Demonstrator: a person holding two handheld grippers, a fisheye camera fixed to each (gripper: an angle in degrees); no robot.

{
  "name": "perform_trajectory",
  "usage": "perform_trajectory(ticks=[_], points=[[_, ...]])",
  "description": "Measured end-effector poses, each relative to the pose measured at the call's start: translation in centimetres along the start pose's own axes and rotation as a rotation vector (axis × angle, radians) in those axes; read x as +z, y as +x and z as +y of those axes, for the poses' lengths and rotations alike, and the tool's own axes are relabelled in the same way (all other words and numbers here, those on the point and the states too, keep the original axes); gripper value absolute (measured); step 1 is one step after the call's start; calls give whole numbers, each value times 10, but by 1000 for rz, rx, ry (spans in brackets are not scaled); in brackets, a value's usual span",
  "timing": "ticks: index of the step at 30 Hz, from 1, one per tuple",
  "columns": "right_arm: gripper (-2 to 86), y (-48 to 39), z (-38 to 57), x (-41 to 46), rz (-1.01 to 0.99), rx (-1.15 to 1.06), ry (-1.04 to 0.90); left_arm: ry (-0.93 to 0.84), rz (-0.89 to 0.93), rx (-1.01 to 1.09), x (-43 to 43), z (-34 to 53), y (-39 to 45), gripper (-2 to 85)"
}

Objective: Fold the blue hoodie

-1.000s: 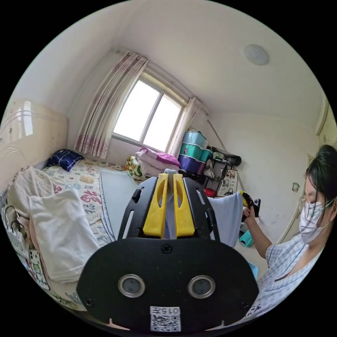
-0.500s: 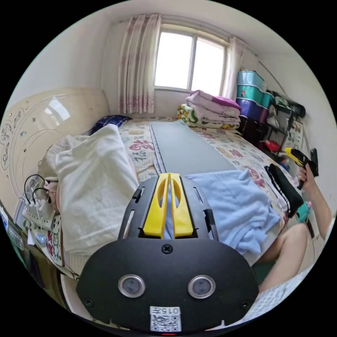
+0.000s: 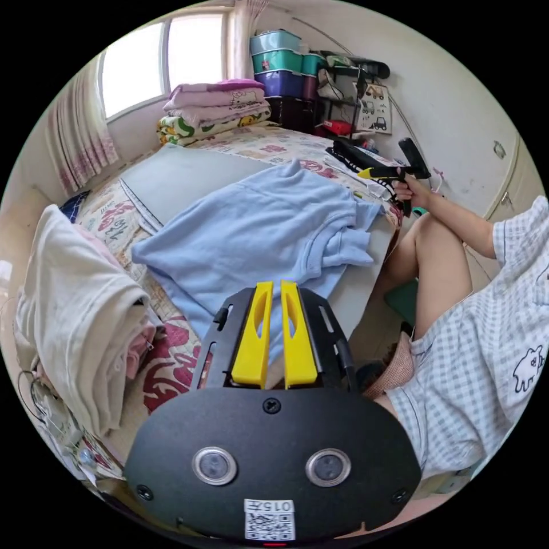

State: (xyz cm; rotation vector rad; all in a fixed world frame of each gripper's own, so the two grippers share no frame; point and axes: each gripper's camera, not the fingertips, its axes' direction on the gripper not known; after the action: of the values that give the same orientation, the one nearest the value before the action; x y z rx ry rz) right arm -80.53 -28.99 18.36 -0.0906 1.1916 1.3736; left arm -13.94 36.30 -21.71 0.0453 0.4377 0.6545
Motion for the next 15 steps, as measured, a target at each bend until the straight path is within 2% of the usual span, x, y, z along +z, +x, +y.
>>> perform_trajectory(ticks=[5, 7, 9, 12, 15], points=[[63, 47, -8, -20, 11, 190, 40, 60, -71, -424, 1, 58, -30, 31], [82, 62, -12, -29, 70, 256, 66, 132, -43, -635, -2, 94, -46, 47], [96, 69, -17, -32, 150, 274, 50, 181, -6, -741, 0, 116, -55, 57], [112, 78, -28, -31, 213, 278, -21, 255, -11, -795, 0, 132, -56, 64], [120, 84, -39, -25, 179, 260, -82, 246, 24, -786, 9, 129, -59, 72]])
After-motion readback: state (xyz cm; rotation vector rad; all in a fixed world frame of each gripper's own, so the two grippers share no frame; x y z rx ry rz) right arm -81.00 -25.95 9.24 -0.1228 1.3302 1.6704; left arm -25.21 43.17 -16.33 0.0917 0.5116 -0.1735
